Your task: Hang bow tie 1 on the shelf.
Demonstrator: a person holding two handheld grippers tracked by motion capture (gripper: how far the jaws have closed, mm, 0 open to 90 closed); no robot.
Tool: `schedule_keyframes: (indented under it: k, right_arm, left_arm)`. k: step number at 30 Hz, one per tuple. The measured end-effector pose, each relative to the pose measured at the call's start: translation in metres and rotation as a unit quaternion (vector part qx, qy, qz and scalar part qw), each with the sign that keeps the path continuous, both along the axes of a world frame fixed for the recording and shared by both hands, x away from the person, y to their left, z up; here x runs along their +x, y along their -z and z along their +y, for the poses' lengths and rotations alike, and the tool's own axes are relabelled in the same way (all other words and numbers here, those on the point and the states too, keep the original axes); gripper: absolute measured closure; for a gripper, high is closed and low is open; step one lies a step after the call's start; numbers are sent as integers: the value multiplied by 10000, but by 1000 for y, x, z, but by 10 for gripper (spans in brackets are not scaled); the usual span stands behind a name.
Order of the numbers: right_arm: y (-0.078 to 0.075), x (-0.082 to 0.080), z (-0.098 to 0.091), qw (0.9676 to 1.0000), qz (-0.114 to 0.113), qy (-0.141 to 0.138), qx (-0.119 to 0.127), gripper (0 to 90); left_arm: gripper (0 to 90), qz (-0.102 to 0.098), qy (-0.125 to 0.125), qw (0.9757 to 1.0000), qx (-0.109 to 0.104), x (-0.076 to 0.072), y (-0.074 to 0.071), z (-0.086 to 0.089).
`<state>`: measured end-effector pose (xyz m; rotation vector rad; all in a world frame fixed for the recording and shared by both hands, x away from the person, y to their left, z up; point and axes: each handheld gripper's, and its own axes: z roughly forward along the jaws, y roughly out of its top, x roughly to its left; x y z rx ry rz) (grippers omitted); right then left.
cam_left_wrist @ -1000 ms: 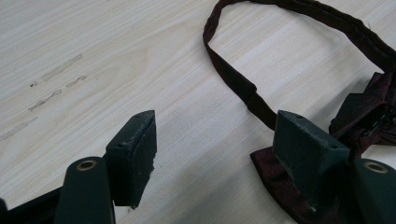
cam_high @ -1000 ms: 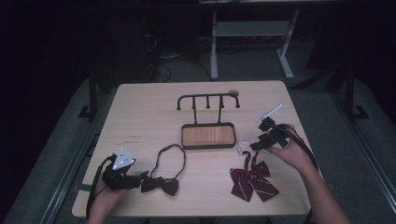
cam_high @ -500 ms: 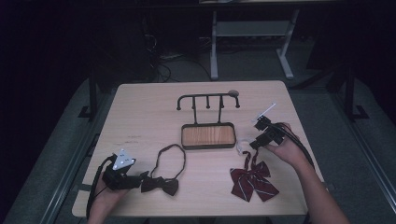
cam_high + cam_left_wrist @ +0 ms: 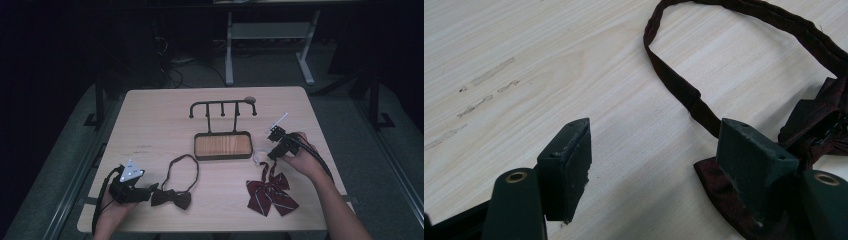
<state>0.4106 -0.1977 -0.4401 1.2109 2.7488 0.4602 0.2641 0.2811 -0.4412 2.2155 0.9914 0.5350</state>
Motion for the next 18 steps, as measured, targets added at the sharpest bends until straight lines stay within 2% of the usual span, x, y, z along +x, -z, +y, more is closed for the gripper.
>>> schedule_keyframes:
  k: [5,8,14,18]
  right_arm:
    - [2,-1,2,9999,-7,-17,-137,733]
    - [2,-2,4,9996,-89,-88,-239,766]
    - [2,-3,4,9995,-103,-134,-271,830]
    - [-1,-4,3,9996,-109,-130,-209,839]
  left_arm:
    - [307,13,21,10000,17,0,0,-1]
    - [307,5,36,10000,29,0,0,-2]
    - [307,-3,21,10000,19,0,1,-2]
    - [307,4,44,10000,26,0,1,-2]
